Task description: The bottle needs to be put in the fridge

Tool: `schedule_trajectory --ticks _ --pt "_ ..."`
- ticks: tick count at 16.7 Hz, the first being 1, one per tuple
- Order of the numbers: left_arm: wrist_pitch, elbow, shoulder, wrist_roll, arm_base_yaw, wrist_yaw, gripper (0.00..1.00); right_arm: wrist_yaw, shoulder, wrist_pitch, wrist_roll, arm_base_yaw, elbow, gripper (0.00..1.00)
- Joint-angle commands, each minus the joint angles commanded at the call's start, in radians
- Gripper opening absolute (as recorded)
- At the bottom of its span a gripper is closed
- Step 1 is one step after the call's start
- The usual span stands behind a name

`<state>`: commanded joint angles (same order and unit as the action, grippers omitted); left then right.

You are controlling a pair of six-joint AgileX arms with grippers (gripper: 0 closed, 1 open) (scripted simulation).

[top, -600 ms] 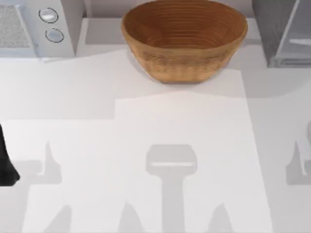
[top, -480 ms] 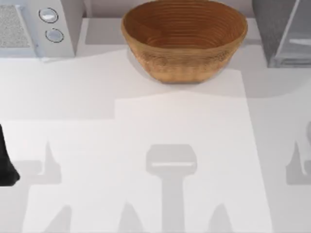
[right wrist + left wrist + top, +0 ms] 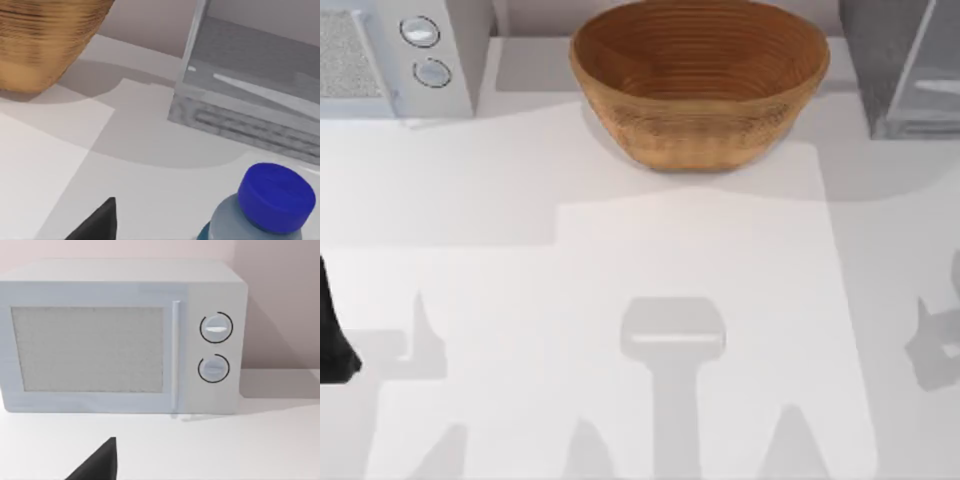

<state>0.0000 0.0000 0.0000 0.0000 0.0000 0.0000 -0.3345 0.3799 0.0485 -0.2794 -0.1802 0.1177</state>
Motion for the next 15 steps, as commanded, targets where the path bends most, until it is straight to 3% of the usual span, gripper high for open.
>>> schedule_trajectory --ticks 10,15 --pt "0.0 0.0 0.0 0.0 0.0 0.0 1.0 -0.757 1.012 0.094 -0.617 -0.393 0.246 1.0" --pt "0.0 0.0 0.0 0.0 0.0 0.0 1.0 -1.03 1.373 0.129 -0.842 -0.538 0.336 1.0"
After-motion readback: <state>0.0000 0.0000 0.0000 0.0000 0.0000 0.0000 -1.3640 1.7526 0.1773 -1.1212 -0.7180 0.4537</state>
